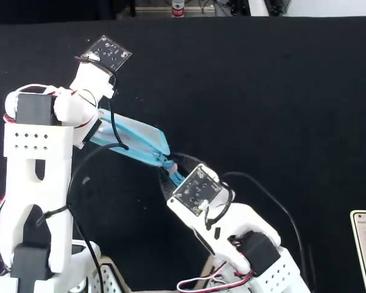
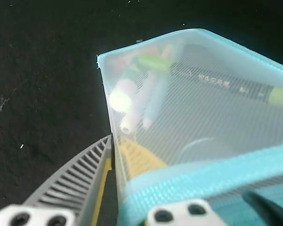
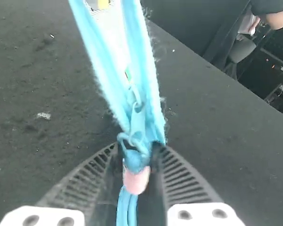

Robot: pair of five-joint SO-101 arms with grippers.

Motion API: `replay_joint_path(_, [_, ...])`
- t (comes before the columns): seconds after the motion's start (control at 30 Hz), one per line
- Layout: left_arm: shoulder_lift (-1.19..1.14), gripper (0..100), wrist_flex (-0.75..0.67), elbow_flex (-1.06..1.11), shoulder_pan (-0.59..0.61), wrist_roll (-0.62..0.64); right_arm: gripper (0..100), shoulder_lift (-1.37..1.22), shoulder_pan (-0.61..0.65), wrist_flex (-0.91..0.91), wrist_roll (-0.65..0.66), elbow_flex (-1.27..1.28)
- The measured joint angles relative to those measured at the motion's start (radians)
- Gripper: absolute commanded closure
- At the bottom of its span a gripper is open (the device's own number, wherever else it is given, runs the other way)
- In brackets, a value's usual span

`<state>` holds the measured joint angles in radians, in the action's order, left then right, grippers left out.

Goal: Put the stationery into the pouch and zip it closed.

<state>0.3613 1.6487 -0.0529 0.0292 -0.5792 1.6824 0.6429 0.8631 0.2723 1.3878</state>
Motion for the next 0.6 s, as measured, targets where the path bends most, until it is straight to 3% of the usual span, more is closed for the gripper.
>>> replay_joint_path(0.6, [0.0, 97, 0.0, 0.0, 0.0, 0.0, 98.3, 0.0, -0.002, -0.002, 0.0, -0.002])
